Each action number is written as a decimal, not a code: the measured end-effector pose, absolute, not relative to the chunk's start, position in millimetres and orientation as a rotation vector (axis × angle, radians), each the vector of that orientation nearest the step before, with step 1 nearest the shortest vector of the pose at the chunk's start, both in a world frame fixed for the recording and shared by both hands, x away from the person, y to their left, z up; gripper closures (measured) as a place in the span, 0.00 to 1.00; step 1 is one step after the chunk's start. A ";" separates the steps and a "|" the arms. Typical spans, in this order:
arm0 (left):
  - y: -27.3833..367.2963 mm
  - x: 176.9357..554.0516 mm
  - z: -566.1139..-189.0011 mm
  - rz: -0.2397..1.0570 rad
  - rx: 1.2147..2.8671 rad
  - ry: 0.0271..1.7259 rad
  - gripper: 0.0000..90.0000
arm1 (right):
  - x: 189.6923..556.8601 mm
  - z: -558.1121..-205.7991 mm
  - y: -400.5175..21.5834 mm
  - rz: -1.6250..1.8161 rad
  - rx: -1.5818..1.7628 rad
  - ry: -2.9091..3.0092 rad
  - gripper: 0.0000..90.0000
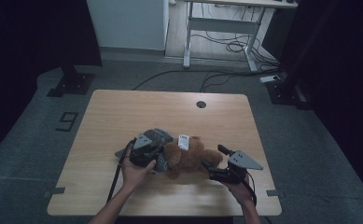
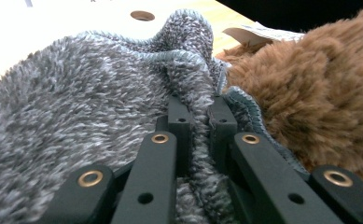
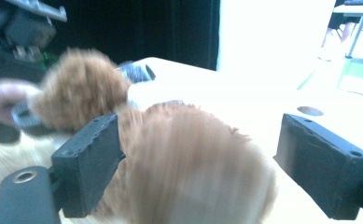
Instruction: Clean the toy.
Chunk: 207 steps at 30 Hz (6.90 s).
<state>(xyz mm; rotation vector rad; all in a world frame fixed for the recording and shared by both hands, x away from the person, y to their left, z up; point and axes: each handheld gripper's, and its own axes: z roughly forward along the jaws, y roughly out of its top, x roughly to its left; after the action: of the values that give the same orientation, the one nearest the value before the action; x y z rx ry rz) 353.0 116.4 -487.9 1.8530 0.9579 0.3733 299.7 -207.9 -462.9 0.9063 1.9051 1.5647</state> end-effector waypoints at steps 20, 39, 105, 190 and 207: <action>116.0 341.2 -471.9 0.343 1.865 0.937 0.92 | 336.7 -530.0 -171.1 1.507 1.036 2.206 0.46; 4.7 351.4 -440.3 0.276 2.038 0.743 0.91 | 334.5 -531.6 -173.2 1.530 1.059 2.157 0.51; 27.7 354.4 -459.5 0.308 2.068 0.774 0.92 | 336.4 -541.7 -180.8 1.598 1.081 2.148 0.52; 119.4 304.1 -498.3 0.386 1.879 0.851 0.93 | 320.3 -540.9 -164.1 1.418 1.023 2.322 0.19; 102.7 346.9 -491.5 0.426 1.907 0.923 0.93 | 349.4 -542.5 -152.1 1.263 1.003 2.094 0.51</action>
<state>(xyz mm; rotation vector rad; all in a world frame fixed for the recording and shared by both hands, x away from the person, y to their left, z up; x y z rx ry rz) 346.9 102.7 -491.5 1.9075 0.9230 0.4257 349.4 -152.1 -542.5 1.0034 2.0943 1.2631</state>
